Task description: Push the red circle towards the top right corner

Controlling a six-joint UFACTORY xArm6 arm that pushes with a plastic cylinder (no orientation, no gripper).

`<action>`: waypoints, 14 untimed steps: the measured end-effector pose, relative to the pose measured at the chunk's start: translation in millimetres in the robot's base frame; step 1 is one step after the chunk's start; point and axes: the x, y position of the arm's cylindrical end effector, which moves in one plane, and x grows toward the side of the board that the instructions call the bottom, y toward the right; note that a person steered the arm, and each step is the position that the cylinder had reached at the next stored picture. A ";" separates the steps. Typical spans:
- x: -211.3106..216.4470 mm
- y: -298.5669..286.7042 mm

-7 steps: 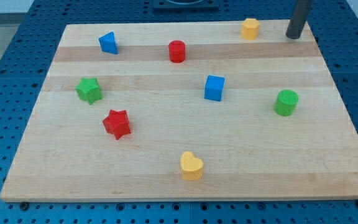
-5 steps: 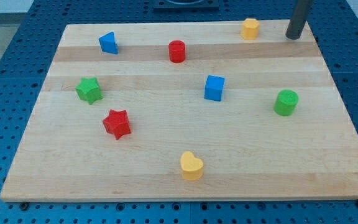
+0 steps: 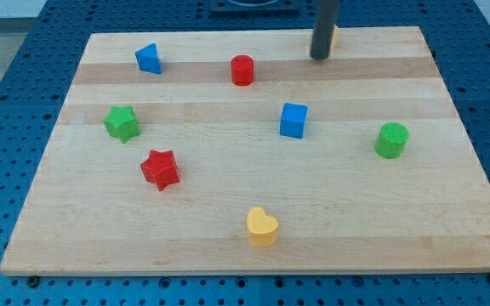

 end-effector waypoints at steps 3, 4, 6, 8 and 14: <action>-0.7 -79.5; -7.5 -114.3; -0.8 -176.5; 60.7 -189.4; 41.8 -60.7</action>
